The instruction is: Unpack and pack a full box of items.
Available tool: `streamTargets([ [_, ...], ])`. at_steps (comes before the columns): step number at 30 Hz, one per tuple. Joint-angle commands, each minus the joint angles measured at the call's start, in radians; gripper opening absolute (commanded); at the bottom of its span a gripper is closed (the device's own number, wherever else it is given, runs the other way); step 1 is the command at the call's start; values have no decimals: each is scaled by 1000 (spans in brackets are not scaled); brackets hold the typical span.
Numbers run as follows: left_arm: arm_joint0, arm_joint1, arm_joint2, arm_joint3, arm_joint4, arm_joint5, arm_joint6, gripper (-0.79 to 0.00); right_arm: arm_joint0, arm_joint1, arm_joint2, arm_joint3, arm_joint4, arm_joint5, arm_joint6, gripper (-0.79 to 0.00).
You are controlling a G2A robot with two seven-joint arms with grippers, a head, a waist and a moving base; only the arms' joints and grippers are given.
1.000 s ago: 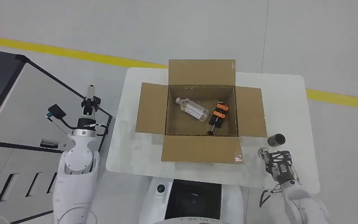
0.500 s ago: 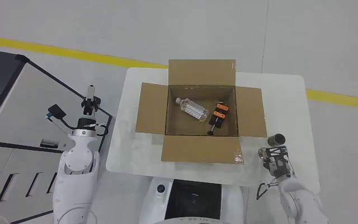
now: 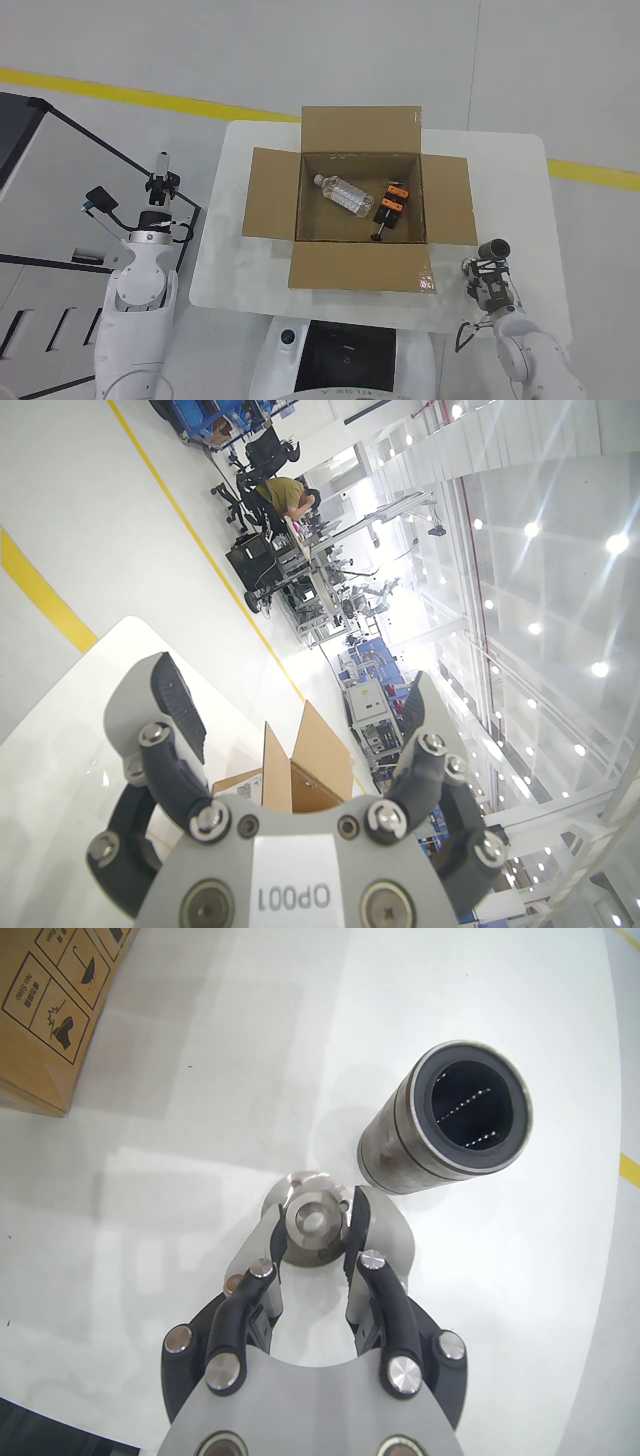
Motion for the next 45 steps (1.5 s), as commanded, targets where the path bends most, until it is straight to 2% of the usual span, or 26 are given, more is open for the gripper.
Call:
streamTargets([
  [1,0,0,0,0,0,0,0,0,-5,0,2,-6,-1,2,-5,-785],
  [9,0,0,0,0,0,0,0,0,-15,2,13,-15,0,-11,-10,-785],
  [13,0,0,0,0,0,0,0,0,-37,5,37,-63,20,-46,4,-785],
  [16,0,0,0,0,0,0,0,0,-73,13,83,-163,13,-100,63,-785],
  [21,0,0,0,0,0,0,0,0,-167,28,228,-380,58,-217,129,-785],
  [25,0,0,0,0,0,0,0,0,-183,35,307,-494,55,-273,169,-785],
  [28,0,0,0,0,0,0,0,0,-136,38,297,-521,41,-279,201,-785],
  [30,0,0,0,0,0,0,0,0,-81,41,243,-505,20,-296,233,-785],
  [35,0,0,0,0,0,0,0,0,122,44,56,-388,-114,-323,376,-785],
  [38,0,0,0,0,0,0,0,0,210,46,5,-359,-142,-363,464,-785],
  [41,0,0,0,0,0,0,0,0,276,47,-52,-313,-178,-414,535,-785],
  [45,0,0,0,0,0,0,0,0,332,42,-105,-209,-177,-391,550,-785],
])
